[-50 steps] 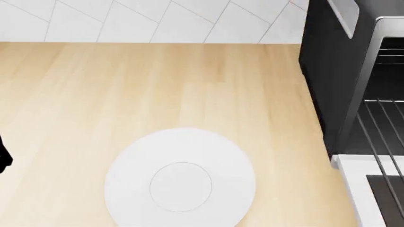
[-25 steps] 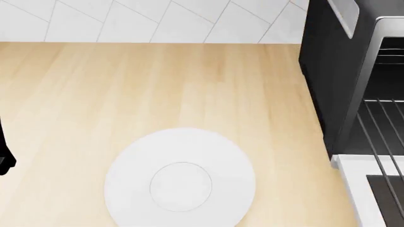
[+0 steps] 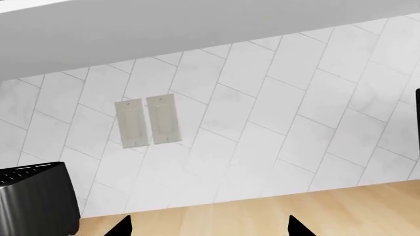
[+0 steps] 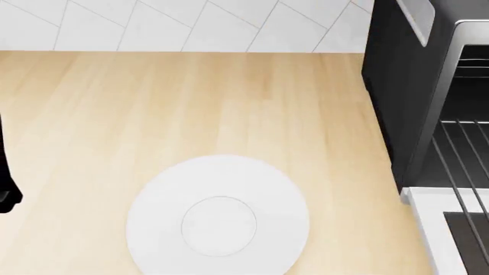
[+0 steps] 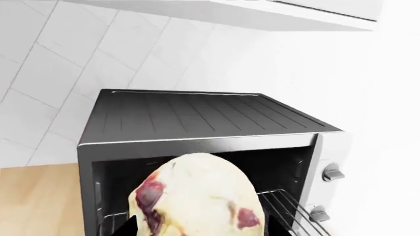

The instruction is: Place the scone on the rack of the toaster oven.

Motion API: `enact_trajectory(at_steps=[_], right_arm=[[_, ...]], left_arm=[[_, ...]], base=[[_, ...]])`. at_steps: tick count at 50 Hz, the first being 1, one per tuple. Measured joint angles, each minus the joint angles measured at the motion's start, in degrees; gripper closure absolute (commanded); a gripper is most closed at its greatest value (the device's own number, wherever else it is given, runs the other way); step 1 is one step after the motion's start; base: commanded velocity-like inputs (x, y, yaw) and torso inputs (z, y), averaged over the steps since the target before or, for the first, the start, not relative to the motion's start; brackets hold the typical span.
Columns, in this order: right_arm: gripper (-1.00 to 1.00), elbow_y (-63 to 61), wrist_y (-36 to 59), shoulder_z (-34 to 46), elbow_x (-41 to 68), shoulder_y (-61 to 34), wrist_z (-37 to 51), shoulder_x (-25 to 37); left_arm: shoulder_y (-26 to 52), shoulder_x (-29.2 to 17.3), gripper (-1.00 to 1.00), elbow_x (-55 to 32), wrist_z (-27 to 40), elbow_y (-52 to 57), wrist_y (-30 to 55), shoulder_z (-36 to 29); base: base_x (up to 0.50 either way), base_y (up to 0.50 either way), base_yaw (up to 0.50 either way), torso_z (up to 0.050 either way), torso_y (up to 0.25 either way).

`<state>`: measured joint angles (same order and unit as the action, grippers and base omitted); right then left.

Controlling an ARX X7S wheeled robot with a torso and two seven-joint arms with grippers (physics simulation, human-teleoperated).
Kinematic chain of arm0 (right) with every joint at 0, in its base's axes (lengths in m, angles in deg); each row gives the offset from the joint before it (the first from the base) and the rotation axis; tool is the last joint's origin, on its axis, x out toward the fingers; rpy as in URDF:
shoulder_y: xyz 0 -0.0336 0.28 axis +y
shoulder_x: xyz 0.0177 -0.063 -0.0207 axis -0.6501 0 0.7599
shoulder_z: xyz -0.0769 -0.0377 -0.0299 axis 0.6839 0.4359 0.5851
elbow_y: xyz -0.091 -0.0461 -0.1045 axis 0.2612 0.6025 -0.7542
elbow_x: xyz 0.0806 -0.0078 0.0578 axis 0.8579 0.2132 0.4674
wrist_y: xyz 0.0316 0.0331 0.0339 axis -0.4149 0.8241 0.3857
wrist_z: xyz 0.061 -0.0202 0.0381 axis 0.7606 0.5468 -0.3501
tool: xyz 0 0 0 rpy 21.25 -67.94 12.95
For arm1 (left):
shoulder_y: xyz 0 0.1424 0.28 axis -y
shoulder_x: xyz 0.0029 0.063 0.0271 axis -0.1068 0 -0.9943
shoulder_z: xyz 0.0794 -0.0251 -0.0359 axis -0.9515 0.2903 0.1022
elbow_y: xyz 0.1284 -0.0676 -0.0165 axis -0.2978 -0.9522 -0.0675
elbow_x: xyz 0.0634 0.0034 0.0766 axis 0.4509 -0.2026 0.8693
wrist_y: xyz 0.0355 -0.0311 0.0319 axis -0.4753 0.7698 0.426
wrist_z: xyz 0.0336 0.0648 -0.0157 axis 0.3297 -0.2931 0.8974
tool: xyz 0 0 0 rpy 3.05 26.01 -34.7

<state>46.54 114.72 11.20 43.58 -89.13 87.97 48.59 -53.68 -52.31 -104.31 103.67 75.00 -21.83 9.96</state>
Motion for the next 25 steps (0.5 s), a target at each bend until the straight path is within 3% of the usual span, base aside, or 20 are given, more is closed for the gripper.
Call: enact_trajectory(at_steps=[19,25], right_arm=[[1.00,5.1,-1.6,10.1,-6.7,-1.8,-6.9,3.5],[1.00,5.8,-5.6,17.9,-9.1,-3.9,-10.6,7.2]], left_arm=[[0.6,0.0,-1.00,0.1,0.5,-0.3,-0.2,-1.3],[0.4,-0.1,-1.00,0.2,0.6,-0.3,-0.5,-1.5]], base=[[0.00,0.00,0.00,0.000,0.000],[0.00,0.00,0.00,0.000,0.000]])
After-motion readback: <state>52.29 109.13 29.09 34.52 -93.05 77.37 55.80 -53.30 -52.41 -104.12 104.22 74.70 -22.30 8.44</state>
